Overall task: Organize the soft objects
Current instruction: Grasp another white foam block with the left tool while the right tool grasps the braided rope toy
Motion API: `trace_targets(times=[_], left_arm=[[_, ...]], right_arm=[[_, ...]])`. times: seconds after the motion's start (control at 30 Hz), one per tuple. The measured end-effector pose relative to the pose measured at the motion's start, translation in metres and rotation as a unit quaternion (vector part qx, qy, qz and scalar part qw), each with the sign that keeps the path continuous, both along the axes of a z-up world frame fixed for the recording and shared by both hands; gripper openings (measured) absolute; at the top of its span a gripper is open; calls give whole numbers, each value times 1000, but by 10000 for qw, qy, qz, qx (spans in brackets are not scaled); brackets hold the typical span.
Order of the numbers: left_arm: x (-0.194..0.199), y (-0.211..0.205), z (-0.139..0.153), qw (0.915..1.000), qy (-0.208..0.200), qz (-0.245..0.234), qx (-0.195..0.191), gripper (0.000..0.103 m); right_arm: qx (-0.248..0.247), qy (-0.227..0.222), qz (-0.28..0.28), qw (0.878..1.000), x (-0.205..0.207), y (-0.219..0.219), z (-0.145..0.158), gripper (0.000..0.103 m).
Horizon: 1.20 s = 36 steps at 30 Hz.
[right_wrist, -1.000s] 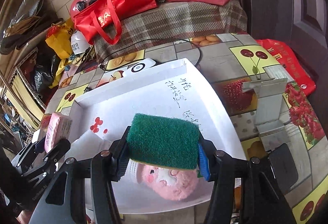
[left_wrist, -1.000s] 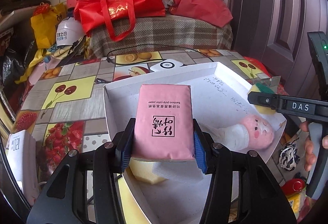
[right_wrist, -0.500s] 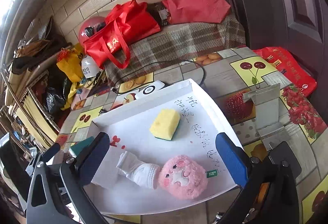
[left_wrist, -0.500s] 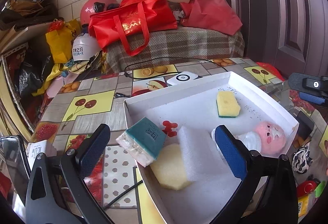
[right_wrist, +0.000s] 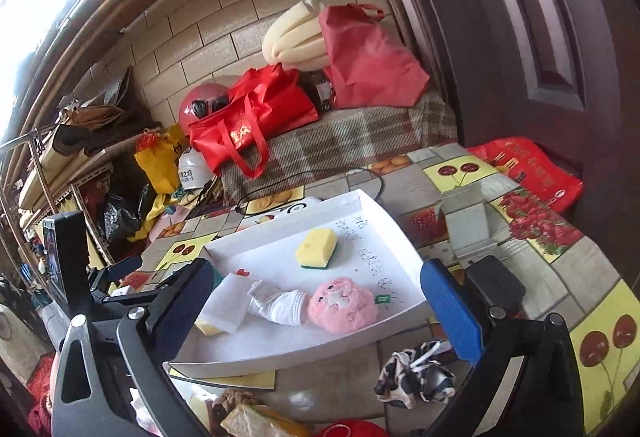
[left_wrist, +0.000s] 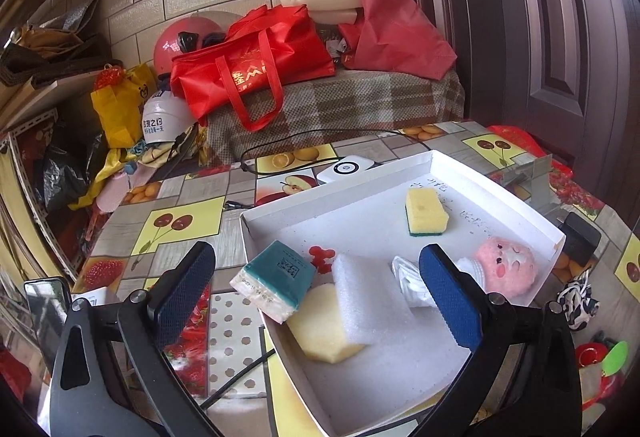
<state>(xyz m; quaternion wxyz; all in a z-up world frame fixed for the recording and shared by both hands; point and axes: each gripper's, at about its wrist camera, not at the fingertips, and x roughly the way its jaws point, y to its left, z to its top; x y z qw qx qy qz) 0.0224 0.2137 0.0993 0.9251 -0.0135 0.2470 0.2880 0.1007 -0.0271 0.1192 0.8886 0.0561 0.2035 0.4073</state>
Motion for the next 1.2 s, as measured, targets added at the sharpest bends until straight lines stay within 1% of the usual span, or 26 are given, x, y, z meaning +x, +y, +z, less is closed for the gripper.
trace_targets(times=[0.07, 0.1, 0.2, 0.3, 0.4, 0.5, 0.57, 0.6, 0.7, 0.73, 0.77, 0.8, 0.83, 0.9, 0.93, 1.0, 1.1, 1.17, 1.2], left_arm=[[-2, -5, 0, 10000, 27, -24, 62, 103], [-3, -8, 1, 9999, 45, -41, 90, 103], [-7, -16, 2, 9998, 68, -153, 128, 103], [-15, -26, 3, 9986, 19, -521, -88, 103], [-31, -36, -2, 9937, -103, -1030, -438, 103], [-47, -48, -11, 9853, 20, -1585, -633, 103], [-58, -61, -19, 9768, 165, -2018, -692, 103], [-63, -68, -24, 9703, 281, -2283, -746, 103], [-73, -92, -39, 9445, 691, -3069, -946, 103], [-75, -101, -45, 9371, 839, -3252, -955, 103], [-76, -110, -51, 9323, 993, -3357, -908, 103], [-74, -117, -56, 9297, 1158, -3400, -822, 102], [-72, -122, -63, 9289, 1298, -3390, -730, 102], [-65, -128, -73, 9271, 1556, -3343, -667, 92], [-61, -129, -77, 9260, 1656, -3315, -717, 91], [-56, -130, -82, 9238, 1764, -3302, -807, 89], [-52, -133, -85, 9206, 1817, -3363, -796, 89], [-47, -136, -87, 9187, 1860, -3383, -835, 89], [-44, -137, -89, 9175, 1890, -3391, -863, 89]], right_arm=[[-46, -37, -122, 9999, -3, -9, -3, 103], [-68, 36, -162, 9998, -3, -14, -6, 103], [52, 475, -193, 9987, 4, -34, -18, 103], [131, 748, -500, 9959, 12, -56, -34, 103], [88, 1001, -763, 9920, 20, -76, -50, 103], [-133, 1173, -805, 9897, 22, -87, -62, 103], [-301, 1197, -742, 9896, 19, -92, -67, 103], [-387, 1184, -718, 9896, 18, -94, -68, 103], [-603, 1136, -596, 9899, 11, -98, -74, 103], [-646, 1163, -459, 9901, 10, -97, -76, 103], [-642, 1185, -260, 9905, 8, -97, -77, 103], [-630, 1173, -67, 9911, 4, -95, -77, 103], [-684, 1117, 94, 9913, 0, -92, -75, 103], [-1017, 938, 328, 9898, -9, -81, -75, 103], [-1248, 862, 425, 9875, -14, -75, -76, 103], [-1703, 744, 560, 9810, -20, -64, -80, 103], [-2111, 648, 741, 9725, -23, -51, -85, 102], [-2380, 703, 749, 9658, -20, -42, -92, 96], [-2464, 775, 797, 9628, -18, -39, -95, 88]])
